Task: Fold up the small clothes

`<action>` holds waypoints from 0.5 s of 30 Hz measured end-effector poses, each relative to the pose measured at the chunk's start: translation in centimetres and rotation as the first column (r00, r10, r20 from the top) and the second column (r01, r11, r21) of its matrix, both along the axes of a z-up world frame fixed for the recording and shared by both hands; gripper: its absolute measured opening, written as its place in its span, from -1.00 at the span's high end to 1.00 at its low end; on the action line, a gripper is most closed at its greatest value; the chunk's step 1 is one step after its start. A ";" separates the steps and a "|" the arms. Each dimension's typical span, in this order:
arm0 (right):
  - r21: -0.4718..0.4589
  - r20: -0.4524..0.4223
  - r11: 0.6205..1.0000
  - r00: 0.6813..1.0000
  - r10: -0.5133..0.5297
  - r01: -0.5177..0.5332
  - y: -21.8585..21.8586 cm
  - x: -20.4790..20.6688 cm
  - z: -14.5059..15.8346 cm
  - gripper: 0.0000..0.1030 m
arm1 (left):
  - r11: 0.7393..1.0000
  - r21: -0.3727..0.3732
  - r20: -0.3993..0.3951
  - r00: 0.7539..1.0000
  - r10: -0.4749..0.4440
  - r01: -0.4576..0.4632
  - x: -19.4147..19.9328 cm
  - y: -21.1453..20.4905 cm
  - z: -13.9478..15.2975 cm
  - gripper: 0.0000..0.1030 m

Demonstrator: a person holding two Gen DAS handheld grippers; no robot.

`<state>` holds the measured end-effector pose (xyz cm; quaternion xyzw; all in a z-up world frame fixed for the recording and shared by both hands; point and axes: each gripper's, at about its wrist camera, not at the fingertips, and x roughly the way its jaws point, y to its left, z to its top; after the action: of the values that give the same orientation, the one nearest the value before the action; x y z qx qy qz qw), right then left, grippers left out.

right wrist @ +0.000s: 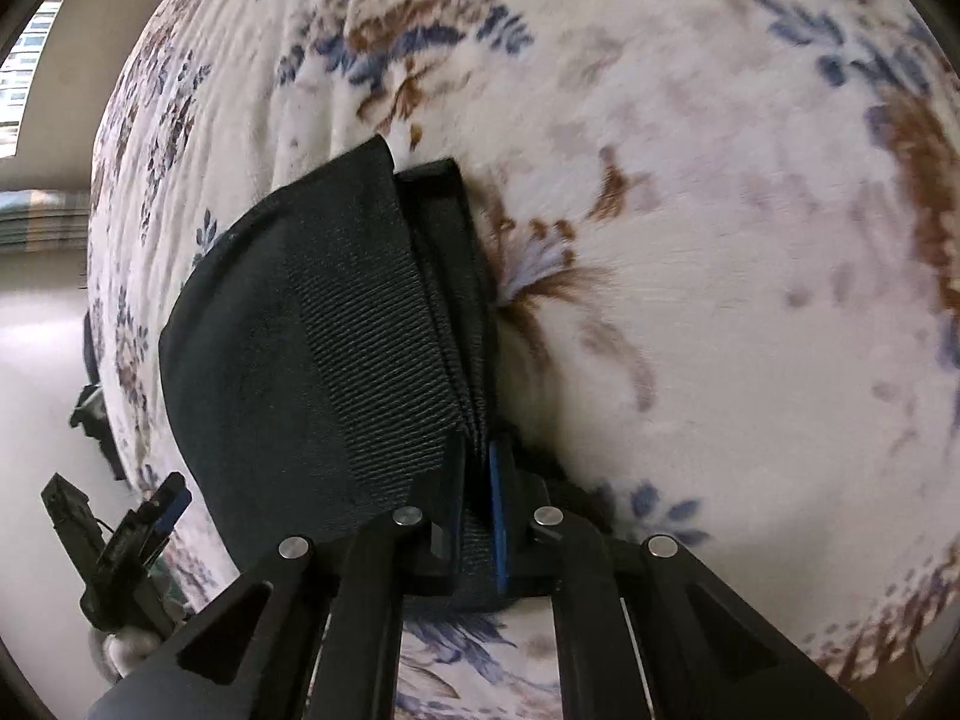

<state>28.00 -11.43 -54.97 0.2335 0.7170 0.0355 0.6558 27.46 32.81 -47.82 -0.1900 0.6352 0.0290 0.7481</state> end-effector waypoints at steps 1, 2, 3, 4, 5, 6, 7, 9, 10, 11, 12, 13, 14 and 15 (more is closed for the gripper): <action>-0.045 -0.003 0.998 0.999 0.034 -0.034 0.1 -0.3 0.0 0.90 | 1.000 0.014 -0.005 1.000 -0.008 0.008 0.0 -0.3 -0.1 -0.13; -0.100 -0.020 0.992 0.996 0.082 -0.084 0.1 0.1 -0.3 0.93 | 1.000 0.017 -0.003 1.000 -0.011 0.011 -0.1 -0.3 -0.1 -0.13; -0.138 -0.052 0.982 0.991 0.121 -0.127 0.2 -0.1 -0.9 0.93 | 1.000 0.016 -0.002 1.000 -0.015 0.015 -0.2 -0.4 0.0 -0.13; -0.139 -0.092 0.979 0.986 0.137 -0.149 0.2 -0.3 -1.6 0.92 | 1.000 0.018 -0.004 1.000 -0.015 0.015 -0.2 -0.4 0.1 -0.13; -0.087 -0.137 0.989 0.985 0.107 -0.120 -0.4 -0.6 -2.1 0.92 | 1.000 0.020 0.001 1.000 -0.008 0.008 -0.4 -0.3 0.3 -0.14; -0.048 -0.148 0.995 0.986 0.077 -0.085 -0.8 -0.8 -1.9 0.91 | 1.000 0.017 0.010 1.000 -0.001 0.001 -0.7 -0.2 0.6 -0.13; -0.014 -0.146 0.999 0.988 0.049 -0.051 -1.2 -1.1 -1.5 0.90 | 1.000 0.018 0.012 1.000 0.006 -0.007 -1.0 -0.1 0.7 -0.13; 0.038 -0.117 0.999 0.993 -0.030 0.035 -2.4 -2.0 0.1 0.51 | 0.999 0.023 0.014 1.000 0.024 -0.024 -1.7 0.2 0.9 -0.13; 0.062 -0.111 0.995 0.991 -0.069 0.076 -2.7 -2.5 0.7 0.39 | 0.999 0.015 0.011 0.999 0.035 -0.035 -2.2 0.4 0.9 -0.13; 0.095 -0.106 0.987 0.987 -0.121 0.131 -3.2 -3.2 1.2 0.24 | 0.999 0.010 0.005 0.999 0.043 -0.043 -2.5 0.5 0.8 -0.14; 0.139 -0.112 0.973 0.979 -0.171 0.185 -3.5 -3.9 1.5 0.21 | 0.998 0.007 -0.004 0.998 0.057 -0.057 -2.9 0.6 0.7 -0.14; 0.192 -0.131 0.952 0.967 -0.216 0.239 -3.7 -4.7 1.5 0.21 | 0.997 0.002 -0.010 0.997 0.071 -0.071 -3.4 0.8 0.6 -0.13; 0.230 -0.150 0.934 0.958 -0.243 0.273 -3.6 -5.2 1.2 0.19 | 0.997 -0.004 -0.015 0.997 0.079 -0.079 -3.6 0.8 0.5 -0.13; 0.248 -0.168 0.922 0.951 -0.260 0.296 -3.5 -5.6 0.8 0.17 | 0.996 -0.010 -0.025 0.996 0.087 -0.087 -4.0 0.8 0.3 -0.13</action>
<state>22.36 -14.96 -54.16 0.4223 0.7065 0.0240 0.5675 23.49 33.66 -47.47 -0.2212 0.6355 0.0602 0.7373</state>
